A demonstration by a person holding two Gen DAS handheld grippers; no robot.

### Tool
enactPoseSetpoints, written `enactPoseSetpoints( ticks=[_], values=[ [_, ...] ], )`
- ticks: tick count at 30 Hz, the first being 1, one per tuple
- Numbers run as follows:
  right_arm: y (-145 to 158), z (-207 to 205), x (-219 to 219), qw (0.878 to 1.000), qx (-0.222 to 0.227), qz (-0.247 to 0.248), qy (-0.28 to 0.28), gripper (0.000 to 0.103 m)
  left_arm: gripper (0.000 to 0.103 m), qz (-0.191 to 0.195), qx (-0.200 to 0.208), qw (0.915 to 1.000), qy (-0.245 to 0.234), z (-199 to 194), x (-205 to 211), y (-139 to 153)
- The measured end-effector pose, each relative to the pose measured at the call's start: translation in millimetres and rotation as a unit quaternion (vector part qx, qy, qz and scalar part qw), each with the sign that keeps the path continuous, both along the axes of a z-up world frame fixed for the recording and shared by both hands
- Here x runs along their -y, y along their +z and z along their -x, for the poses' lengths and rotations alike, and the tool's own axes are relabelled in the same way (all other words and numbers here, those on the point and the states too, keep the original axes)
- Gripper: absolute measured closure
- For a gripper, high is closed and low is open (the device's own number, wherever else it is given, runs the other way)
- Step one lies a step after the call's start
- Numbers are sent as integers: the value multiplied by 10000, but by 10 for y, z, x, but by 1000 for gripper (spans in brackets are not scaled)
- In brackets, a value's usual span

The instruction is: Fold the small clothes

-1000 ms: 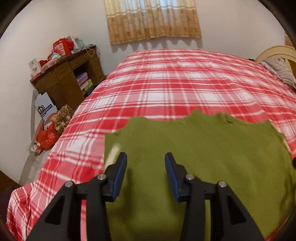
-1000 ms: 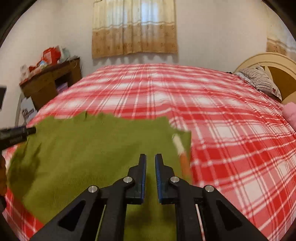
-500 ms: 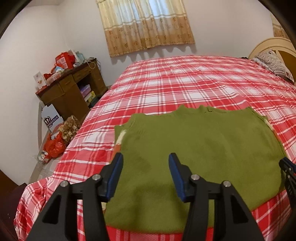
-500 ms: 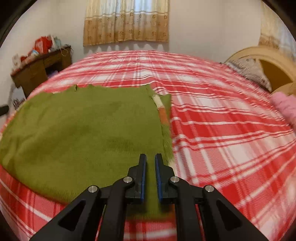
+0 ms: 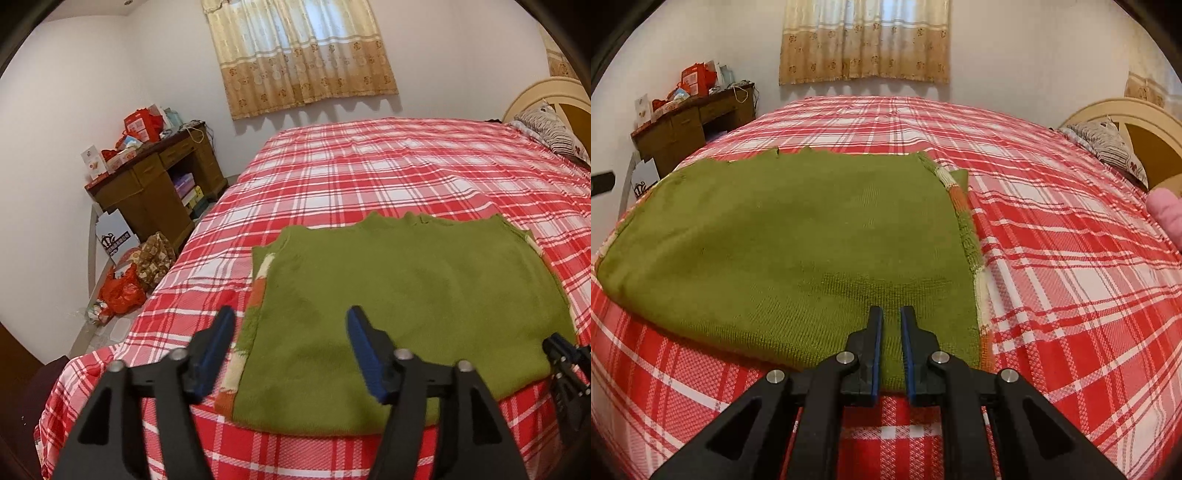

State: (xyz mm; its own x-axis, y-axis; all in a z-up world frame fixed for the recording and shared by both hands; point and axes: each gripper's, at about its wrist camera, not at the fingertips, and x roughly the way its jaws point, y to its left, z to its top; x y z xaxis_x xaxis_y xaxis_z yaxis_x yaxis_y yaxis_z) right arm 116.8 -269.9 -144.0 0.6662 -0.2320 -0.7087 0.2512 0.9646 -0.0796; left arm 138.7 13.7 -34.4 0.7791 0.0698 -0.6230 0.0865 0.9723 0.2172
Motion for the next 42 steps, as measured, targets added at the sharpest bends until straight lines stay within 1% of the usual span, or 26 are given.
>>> enactPoseSetpoints(
  ticks=[1, 5, 6, 7, 10, 11, 13, 14, 17, 19, 21, 22, 24, 26, 27, 28, 30, 32, 34, 35, 37, 38, 39, 40, 41, 42],
  values=[
    [-9, 10, -9, 10000, 29, 33, -2, 93, 24, 21, -26, 10000, 53, -3, -19, -29],
    [-29, 2, -69, 9996, 8, 287, -5, 92, 21, 25, -236, 9993, 289, -32, -104, -181],
    [-31, 11, -75, 9995, 16, 307, -6, 92, 16, 53, -286, 9989, 358, -30, -150, -220],
    [-33, 19, -76, 9995, 32, 299, -6, 92, 13, 109, -327, 9984, 449, -31, -202, -256],
    [-27, 39, -28, 9998, 97, 162, 4, 92, 12, 329, -370, 9947, 897, 40, -408, -359],
    [-22, 34, -15, 9999, 109, 132, 8, 92, 11, 444, -385, 9926, 1064, 66, -482, -400],
    [-21, 35, -1, 9999, 131, 80, 15, 92, 10, 836, -507, 9856, 1381, 113, -634, -515],
    [-22, 32, 1, 9999, 134, 73, 17, 92, 10, 1166, -644, 9794, 1520, 124, -728, -600],
    [-25, 29, 7, 9999, 148, 51, 23, 92, 10, 1837, -971, 9651, 1596, 82, -811, -794],
    [-25, 32, 11, 9999, 163, 27, 25, 92, 10, 2021, -1156, 9605, 1526, -5, -761, -889],
    [-23, 27, 24, 9999, 169, 10, 32, 92, 10, 2013, -1018, 9622, 1527, -49, -705, -876],
    [-23, 26, 28, 9999, 168, -3, 34, 92, 10, 2188, -936, 9610, 1412, -86, -684, -858],
    [-22, 19, 39, 9999, 151, -34, 39, 92, 10, 2491, -1003, 9535, 1370, -177, -686, -850],
    [4, 6, 41, 9999, 98, -55, 17, 92, 14, 2604, -937, 9510, 1380, -230, -682, -844],
    [37, 10, 24, 9999, 108, -16, -25, 92, 29, 2570, -911, 9524, 1363, -238, -668, -836],
    [99, 26, -12, 9997, 224, -64, -9, 92, 48, 2485, -897, 9556, 1303, -251, -645, -833],
    [197, 23, -93, 9985, 408, -324, 163, 92, 64, 2427, -894, 9587, 1184, -231, -663, -828],
    [267, -19, -240, 9967, 526, -482, 386, 92, 64, 2522, -858, 9566, 1183, -212, -694, -834],
    [262, -125, -433, 9947, 474, -550, 722, 92, 63, 2668, -841, 9523, 1218, -205, -740, -840],
    [221, -171, -511, 9940, 410, -556, 847, 92, 60, 2771, -810, 9492, 1252, -194, -770, -847],
    [106, -224, -615, 9936, 268, -499, 974, 92, 49, 2977, -799, 9434, 1222, -211, -800, -863],
    [1, -252, -657, 9938, 125, -444, 1016, 92, 46, 3064, -788, 9409, 1208, -211, -807, -861],
    [-32, -252, -662, 9938, 130, -420, 1019, 92, 43, 3076, -787, 9406, 1200, -230, -797, -858],
    [-14, -237, -647, 9935, 206, -457, 1019, 92, 43, 3045, -776, 9416, 1209, -244, -782, -854],
    [-9, -245, -617, 9930, 193, -568, 1019, 92, 45, 2965, -744, 9445, 1203, -258, -753, -850],
    [-17, -239, -591, 9925, 200, -644, 1019, 92, 50, 2874, -731, 9476, 1190, -286, -722, -838]
  ],
)
